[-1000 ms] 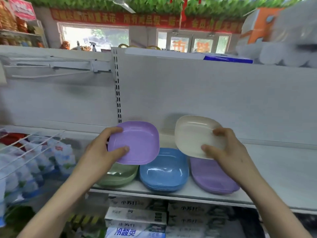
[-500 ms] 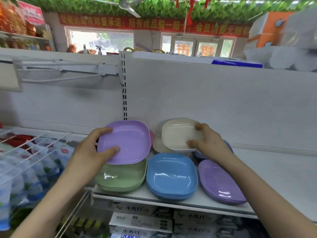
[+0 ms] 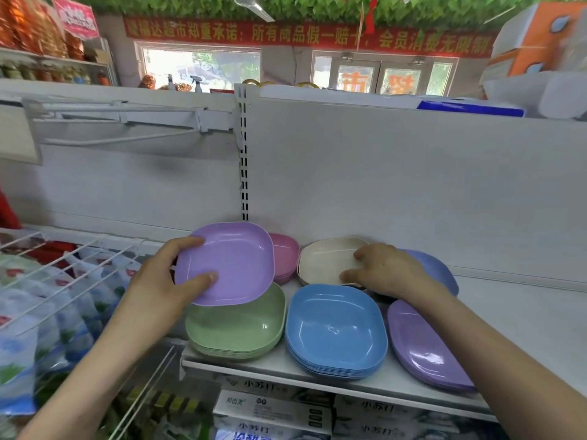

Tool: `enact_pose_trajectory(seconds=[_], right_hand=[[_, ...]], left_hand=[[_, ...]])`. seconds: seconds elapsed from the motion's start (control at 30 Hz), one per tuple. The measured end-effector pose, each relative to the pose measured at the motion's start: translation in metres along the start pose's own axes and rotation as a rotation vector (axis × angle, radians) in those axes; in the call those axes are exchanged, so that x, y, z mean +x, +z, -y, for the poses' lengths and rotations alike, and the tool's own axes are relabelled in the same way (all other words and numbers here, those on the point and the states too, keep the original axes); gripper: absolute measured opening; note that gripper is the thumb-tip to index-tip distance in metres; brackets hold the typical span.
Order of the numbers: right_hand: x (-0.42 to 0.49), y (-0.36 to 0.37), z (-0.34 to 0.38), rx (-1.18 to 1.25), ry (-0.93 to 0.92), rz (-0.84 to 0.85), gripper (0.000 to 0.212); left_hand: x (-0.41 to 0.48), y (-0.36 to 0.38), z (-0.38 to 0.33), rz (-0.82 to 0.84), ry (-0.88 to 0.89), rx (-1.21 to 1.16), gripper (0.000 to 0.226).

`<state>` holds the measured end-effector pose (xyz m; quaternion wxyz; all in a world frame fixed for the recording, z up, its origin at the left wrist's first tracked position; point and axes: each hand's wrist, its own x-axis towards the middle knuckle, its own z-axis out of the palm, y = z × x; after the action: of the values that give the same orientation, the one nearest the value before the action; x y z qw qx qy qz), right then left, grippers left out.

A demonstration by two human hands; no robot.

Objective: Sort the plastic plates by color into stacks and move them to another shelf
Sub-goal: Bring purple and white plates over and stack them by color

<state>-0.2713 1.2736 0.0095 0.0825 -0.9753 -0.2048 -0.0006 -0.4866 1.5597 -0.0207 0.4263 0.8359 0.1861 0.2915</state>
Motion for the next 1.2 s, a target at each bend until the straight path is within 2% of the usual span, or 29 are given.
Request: enact_pose_trajectory(seconds=[0.37, 0.47, 0.6, 0.9, 1.07, 1.2], right_hand=[[-0.001, 0.003, 0.005, -0.097, 0.008, 0.012, 0.063], [-0.007, 0.002, 0.0, 0.012, 0.02, -0.002, 0.066], [-0.019, -0.002, -0.016, 0.193, 0.029, -0.113, 0.065], [-0.081, -0.018, -0.078, 0.416, 0.037, -0.453, 0.028], [-0.101, -0.026, -0.113, 0.436, 0.046, -0.483, 0.016], [-0.117, -0.031, -0.148, 0.474, 0.043, -0.489, 0.014]], left_hand=[[-0.002, -0.003, 0.004, 0.031, 0.0, 0.017, 0.052], [-0.005, -0.006, 0.005, 0.034, 0.003, 0.008, 0.051], [-0.008, -0.005, 0.002, 0.038, 0.012, -0.014, 0.05], [-0.018, 0.047, -0.051, 0.19, 0.106, -0.14, 0.046], [-0.03, 0.087, -0.087, 0.213, 0.137, -0.099, 0.059], [-0.042, 0.118, -0.11, 0.226, 0.143, -0.036, 0.054]])
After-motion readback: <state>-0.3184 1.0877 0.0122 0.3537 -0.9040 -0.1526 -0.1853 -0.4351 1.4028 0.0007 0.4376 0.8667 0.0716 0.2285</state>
